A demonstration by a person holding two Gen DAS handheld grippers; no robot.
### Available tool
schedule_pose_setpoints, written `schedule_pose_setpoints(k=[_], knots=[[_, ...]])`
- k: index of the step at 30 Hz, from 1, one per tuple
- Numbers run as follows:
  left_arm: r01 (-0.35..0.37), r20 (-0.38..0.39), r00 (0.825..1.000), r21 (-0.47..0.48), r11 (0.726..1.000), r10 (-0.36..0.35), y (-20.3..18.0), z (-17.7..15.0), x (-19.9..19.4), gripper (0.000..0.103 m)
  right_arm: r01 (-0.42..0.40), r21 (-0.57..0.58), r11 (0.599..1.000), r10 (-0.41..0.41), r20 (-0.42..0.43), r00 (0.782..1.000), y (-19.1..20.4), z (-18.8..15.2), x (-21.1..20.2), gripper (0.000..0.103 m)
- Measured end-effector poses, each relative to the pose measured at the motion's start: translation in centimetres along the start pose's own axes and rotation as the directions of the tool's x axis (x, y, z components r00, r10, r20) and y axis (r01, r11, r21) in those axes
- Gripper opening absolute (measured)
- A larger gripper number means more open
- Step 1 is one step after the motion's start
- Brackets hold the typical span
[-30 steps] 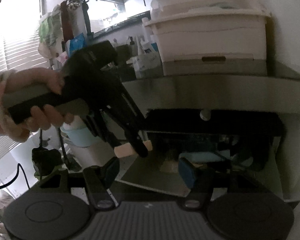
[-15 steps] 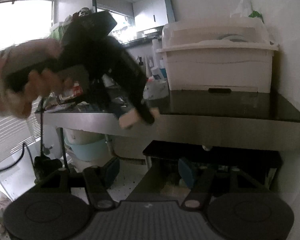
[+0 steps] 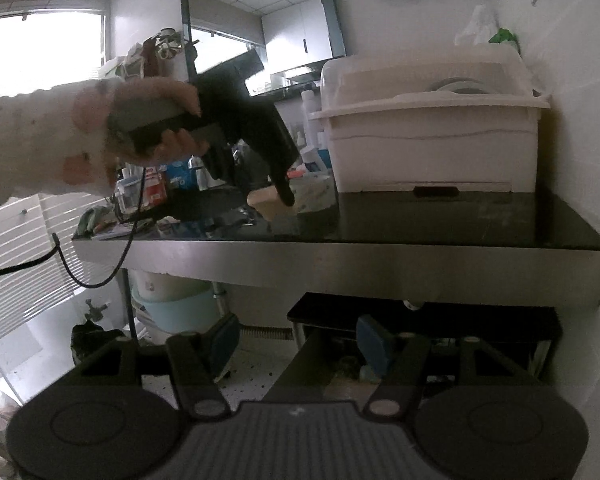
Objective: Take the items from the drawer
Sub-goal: 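Carry the sponge in the left tool up over the black countertop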
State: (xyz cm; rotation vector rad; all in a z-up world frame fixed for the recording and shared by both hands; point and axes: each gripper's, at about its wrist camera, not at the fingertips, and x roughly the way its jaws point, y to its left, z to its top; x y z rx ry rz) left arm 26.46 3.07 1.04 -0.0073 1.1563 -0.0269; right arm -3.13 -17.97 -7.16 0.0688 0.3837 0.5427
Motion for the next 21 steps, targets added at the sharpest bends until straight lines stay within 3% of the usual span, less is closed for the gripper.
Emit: schedule_pose_setpoints(k=[17,21], knots=[[-0.068,0.007,0.998,0.039,0.997,0.068,-1.1,0.4,2.4,0.048,-0.009,0.011,1.0,0.009,-0.014,1.0,0.0,0.0,0.6,0.065],[-0.056,-0.008,0.998,0.04,0.998,0.057,-0.8,0.7,2.6,0.048,-0.01,0.015,1.0,0.01,-0.018,1.0,0.0,0.0,0.9,0.065]])
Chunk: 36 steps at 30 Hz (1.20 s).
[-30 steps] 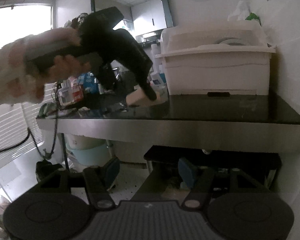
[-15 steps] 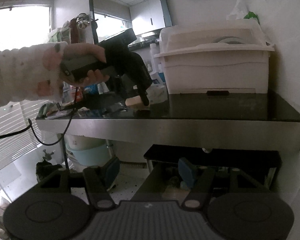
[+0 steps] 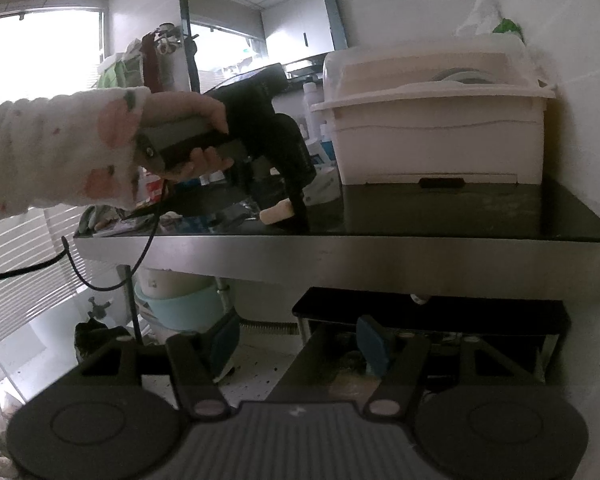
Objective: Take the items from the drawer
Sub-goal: 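Carry the sponge in the left tool up over the black countertop, then lower the sponge beside the tape roll and open the left tool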
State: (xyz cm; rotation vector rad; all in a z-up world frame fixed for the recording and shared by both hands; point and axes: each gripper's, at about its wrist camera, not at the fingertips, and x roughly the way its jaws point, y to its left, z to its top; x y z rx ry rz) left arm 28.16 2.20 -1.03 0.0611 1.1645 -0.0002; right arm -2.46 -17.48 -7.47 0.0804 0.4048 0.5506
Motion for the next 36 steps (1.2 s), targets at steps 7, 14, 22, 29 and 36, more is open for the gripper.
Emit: schedule_pose_setpoints(k=[7,14,22,29,36], knots=[[0.031,-0.018,0.999,-0.034,0.999,-0.032,0.9,-0.2,0.4,0.057,-0.006,-0.01,1.0,0.006,-0.006,1.0,0.5,-0.1,0.0,0.065],[0.073,0.01,0.997,-0.074,0.995,-0.072,1.9,-0.4,-0.2,0.06,-0.009,-0.017,1.0,0.008,-0.014,1.0,0.8,-0.1,0.3,0.065],[0.099,0.018,0.995,-0.115,0.988,-0.098,2.3,-0.6,0.4,0.048,-0.004,-0.027,1.0,0.004,-0.005,1.0,1.2,0.1,0.0,0.065],[0.088,0.016,0.996,-0.105,0.991,-0.087,2.1,-0.1,0.5,0.048,0.005,-0.022,1.0,-0.005,0.004,1.0,1.2,0.2,-0.5,0.065],[0.095,0.106,0.991,-0.084,0.992,-0.086,2.6,-0.4,-1.4,0.068,-0.001,-0.034,0.999,0.002,0.008,1.0,1.6,0.5,-0.4,0.066]])
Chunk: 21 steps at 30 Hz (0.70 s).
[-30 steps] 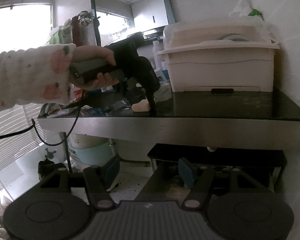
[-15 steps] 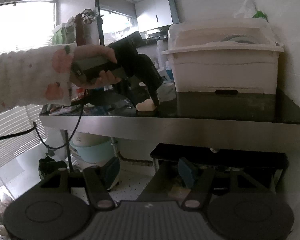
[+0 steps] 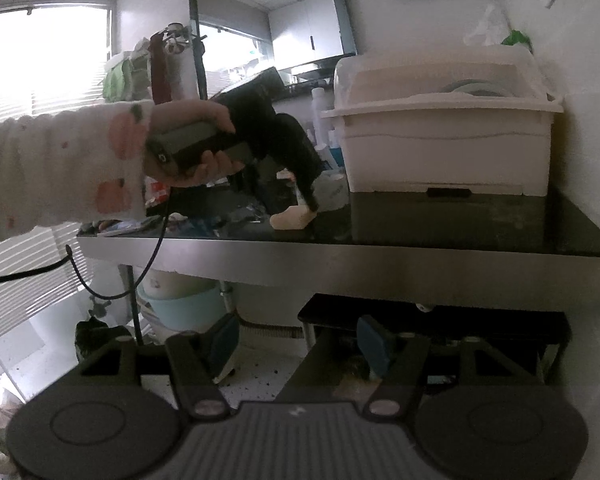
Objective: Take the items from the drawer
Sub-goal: 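Lower the sponge beside the tape roll and open the left tool, then move the right tool down to the front of the open drawer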
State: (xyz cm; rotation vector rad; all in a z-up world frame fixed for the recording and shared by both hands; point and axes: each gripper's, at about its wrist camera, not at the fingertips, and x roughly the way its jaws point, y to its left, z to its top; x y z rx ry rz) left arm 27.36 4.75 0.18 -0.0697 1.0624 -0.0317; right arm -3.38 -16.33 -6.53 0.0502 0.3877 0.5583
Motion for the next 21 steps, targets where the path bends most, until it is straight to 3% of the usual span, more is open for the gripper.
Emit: schedule_pose_setpoints(k=[4,9,11,21], knots=[[0.026,0.062,0.998,0.016,1.0,-0.027,-0.4,-1.4,-2.0,0.075,0.0,-0.012,1.0,0.0,-0.01,1.0,0.2,0.2,0.2,0.066],[0.021,0.107,0.994,0.084,0.996,-0.03,-2.0,-4.3,-4.0,0.076,0.01,-0.039,0.999,-0.011,-0.028,1.0,0.5,0.1,0.3,0.066],[0.048,0.129,0.99,0.107,0.993,-0.061,-2.6,-5.6,-4.7,0.082,0.023,-0.03,0.999,-0.024,-0.031,0.999,0.4,0.2,0.4,0.066],[0.055,0.242,0.965,0.2,0.978,-0.104,-3.8,-12.6,-7.8,0.083,0.108,0.001,0.994,-0.108,-0.042,0.993,-0.1,0.1,0.2,0.067]])
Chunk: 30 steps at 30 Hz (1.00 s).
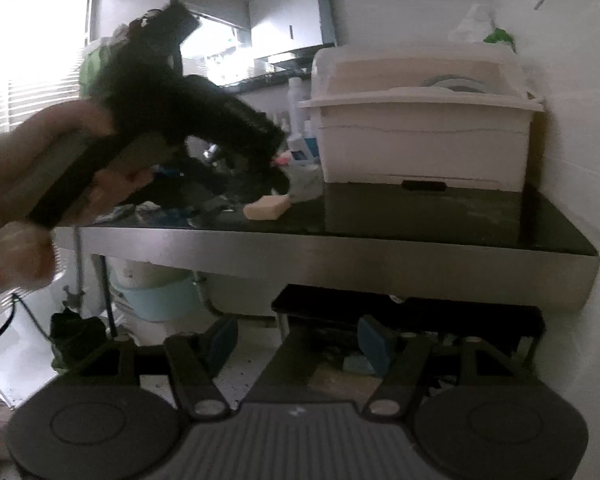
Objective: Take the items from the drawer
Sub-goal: 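Move the right tool down to the front of the open drawer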
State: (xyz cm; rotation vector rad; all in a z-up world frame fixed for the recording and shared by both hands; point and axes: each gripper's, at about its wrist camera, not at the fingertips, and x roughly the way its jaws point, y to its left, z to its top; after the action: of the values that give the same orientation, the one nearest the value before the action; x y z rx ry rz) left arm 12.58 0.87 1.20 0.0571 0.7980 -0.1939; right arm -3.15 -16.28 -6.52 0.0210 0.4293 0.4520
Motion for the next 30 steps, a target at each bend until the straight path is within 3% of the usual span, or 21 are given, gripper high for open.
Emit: schedule_pose_setpoints(k=[5,14,17,30], knots=[[0.017,0.022,1.0,-0.028,0.999,-0.016,0.2,-2.9,-1.0,0.083,0.018,0.001,1.0,-0.018,-0.012,1.0,0.2,-0.9,-0.1,0.067],[-0.073,0.065,0.995,-0.041,0.997,0.075,0.1,-7.7,-1.5,0.087,0.082,0.016,0.996,-0.082,-0.034,0.996,0.9,-3.3,0.0,0.068],[-0.073,0.052,0.996,-0.05,0.996,0.075,0.1,-9.5,-1.3,0.087,0.101,0.014,0.995,-0.1,-0.047,0.994,1.1,-4.4,0.1,0.077],[0.01,0.024,1.0,-0.126,0.992,-0.007,1.1,-16.3,-2.4,0.087,0.226,0.127,0.966,-0.197,-0.206,0.958,-0.8,-10.3,4.6,0.077]])
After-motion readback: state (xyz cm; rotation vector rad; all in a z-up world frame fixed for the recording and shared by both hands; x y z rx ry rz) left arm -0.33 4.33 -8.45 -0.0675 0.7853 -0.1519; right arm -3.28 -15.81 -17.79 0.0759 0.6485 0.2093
